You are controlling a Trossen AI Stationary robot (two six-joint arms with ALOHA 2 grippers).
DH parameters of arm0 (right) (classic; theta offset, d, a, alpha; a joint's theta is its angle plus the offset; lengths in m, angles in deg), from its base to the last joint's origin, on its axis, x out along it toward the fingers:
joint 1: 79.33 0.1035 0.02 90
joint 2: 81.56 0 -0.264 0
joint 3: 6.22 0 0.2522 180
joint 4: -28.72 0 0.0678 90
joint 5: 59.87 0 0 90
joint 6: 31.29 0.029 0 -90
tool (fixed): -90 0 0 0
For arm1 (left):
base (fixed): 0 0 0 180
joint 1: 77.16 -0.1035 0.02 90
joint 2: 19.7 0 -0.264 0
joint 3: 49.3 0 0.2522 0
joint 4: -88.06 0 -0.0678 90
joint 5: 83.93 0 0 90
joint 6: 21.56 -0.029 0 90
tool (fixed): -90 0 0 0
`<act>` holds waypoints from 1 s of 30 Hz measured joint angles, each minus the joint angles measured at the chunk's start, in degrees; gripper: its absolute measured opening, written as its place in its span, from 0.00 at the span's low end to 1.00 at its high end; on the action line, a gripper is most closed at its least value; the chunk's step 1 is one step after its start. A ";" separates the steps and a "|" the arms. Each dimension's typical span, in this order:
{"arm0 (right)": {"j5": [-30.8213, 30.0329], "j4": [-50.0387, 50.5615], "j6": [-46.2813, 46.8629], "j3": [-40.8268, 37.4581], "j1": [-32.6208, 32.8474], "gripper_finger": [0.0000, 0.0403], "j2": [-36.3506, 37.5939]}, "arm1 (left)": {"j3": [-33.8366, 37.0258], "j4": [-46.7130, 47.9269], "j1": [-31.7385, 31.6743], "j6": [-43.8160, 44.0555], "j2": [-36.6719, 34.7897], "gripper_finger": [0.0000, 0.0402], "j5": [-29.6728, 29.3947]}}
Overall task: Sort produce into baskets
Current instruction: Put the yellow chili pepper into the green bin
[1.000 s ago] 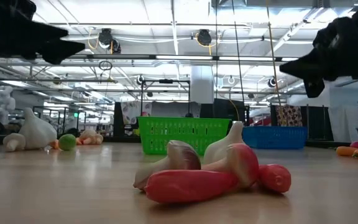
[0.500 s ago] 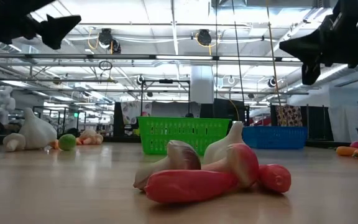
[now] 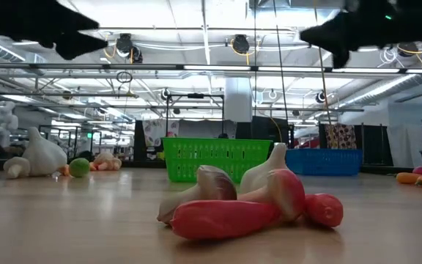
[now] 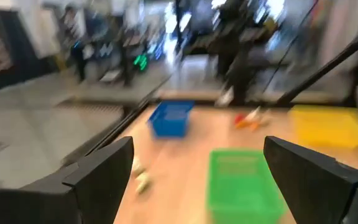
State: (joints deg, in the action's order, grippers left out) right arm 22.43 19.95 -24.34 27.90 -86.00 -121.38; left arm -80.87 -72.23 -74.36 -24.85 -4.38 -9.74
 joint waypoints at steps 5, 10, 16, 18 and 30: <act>0.02 6.29 -3.50 10.24 0.02 0.00 -10.84 | -8.21 8.38 -5.64 0.37 11.39 0.91 0.92; 0.17 13.95 -3.62 19.52 0.09 0.01 -19.57 | -11.82 10.23 -7.30 -0.25 19.40 0.91 7.33; 0.25 28.83 -3.44 30.55 2.08 0.10 -27.69 | -12.30 10.87 -6.06 -0.14 22.49 0.91 14.69; 0.31 36.98 -2.24 34.90 3.22 0.14 -29.77 | -12.30 10.71 -5.55 2.85 22.68 0.91 16.27; 0.70 84.74 29.26 49.81 10.22 0.27 -37.82 | -12.25 8.49 -5.02 5.49 28.19 0.91 7.31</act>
State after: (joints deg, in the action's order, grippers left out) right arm 23.13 104.70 4.92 77.71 -75.79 -159.20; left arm -93.12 -63.74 -79.38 -19.36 23.81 -2.43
